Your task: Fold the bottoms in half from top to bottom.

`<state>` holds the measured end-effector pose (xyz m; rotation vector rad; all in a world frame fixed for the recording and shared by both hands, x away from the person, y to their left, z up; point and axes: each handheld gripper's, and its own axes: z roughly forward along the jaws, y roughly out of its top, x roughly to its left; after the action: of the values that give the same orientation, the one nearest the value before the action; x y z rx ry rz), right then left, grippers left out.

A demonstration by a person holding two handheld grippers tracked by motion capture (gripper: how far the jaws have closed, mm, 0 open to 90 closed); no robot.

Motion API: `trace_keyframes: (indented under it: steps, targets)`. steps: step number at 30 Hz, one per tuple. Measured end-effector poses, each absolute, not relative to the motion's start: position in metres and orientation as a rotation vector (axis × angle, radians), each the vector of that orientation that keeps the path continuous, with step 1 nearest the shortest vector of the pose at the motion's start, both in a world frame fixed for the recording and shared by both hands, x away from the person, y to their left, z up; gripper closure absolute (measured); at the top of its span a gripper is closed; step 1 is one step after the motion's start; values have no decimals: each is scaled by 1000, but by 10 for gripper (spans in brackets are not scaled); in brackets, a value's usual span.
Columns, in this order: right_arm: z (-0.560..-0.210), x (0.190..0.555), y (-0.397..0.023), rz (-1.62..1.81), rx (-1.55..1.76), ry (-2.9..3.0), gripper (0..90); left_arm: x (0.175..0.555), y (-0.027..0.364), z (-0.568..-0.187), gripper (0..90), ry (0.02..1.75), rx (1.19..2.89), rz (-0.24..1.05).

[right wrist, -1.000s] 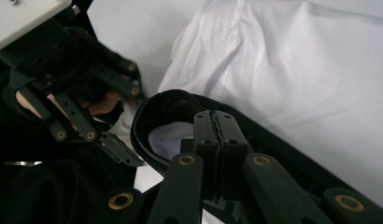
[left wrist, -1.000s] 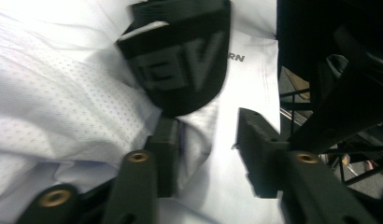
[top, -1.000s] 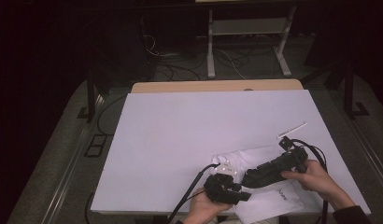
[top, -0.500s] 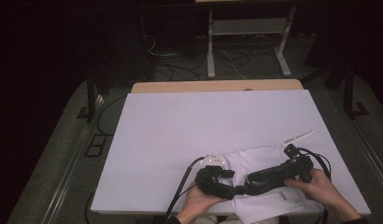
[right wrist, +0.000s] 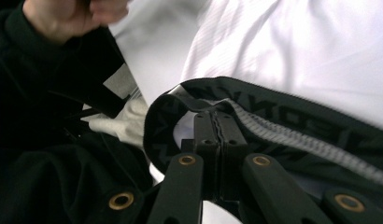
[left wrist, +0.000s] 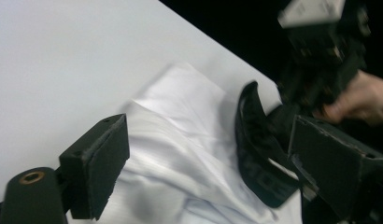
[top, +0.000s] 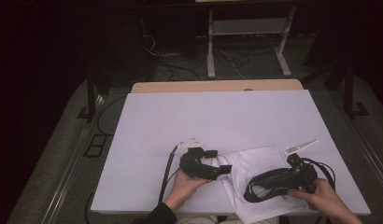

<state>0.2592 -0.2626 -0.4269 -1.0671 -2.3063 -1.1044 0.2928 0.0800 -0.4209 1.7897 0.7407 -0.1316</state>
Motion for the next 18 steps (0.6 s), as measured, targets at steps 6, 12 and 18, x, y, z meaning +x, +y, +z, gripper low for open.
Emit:
trace_keyframes:
  steps: [6,12,18]
  targets:
    - [-428,249,-257,-1066,-1020,-2334,869,305,103,-421,101,780,1735,-77]
    - [-417,245,-254,-1090,-975,-2357,859,309,109,-422,79,757,1765,-47]
    - [-403,256,-262,-1165,-1002,-2368,856,311,111,-424,55,735,1784,-24]
